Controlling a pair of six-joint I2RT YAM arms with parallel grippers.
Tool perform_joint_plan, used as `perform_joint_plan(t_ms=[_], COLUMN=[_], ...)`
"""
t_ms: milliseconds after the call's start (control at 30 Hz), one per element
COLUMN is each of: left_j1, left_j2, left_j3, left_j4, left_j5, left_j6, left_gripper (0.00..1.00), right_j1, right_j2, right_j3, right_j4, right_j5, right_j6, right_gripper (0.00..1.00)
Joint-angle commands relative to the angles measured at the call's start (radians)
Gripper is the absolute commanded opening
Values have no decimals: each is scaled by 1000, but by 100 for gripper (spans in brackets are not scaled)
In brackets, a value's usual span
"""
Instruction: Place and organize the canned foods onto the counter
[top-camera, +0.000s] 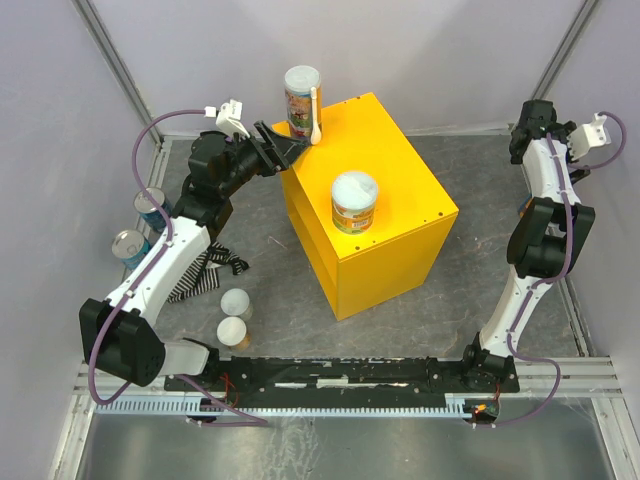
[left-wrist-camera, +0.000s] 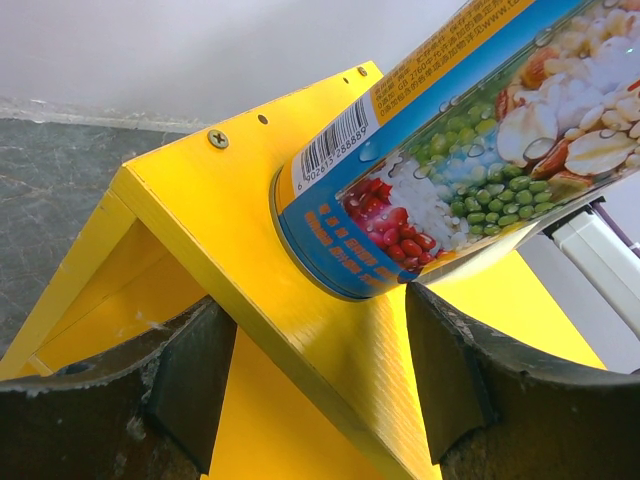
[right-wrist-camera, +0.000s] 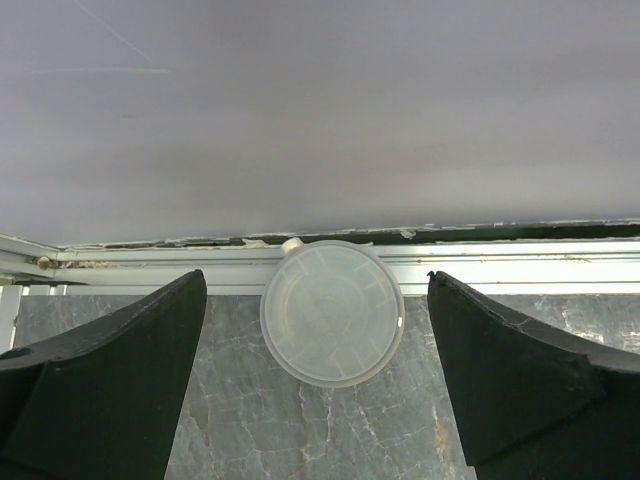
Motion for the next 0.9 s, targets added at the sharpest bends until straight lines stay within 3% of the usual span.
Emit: perform_joint_plan(t_ms=[0, 533, 867], left_j1=[10, 11, 11], left_j2=[-32, -25, -22], left_j3=[51, 39, 45], left_j4=[77, 100, 96], left_j5=[-3, 0, -6], left_j6=[40, 15, 16], left_gripper=[74, 74, 74], right_j1=[-8, -6, -6], right_j2=[-54, -42, -14], right_j3=[45, 71, 72], right_j4=[-45, -181, -180], right_j5=[13, -13, -13], right_j6=[21, 167, 166], right_gripper=[99, 92, 93])
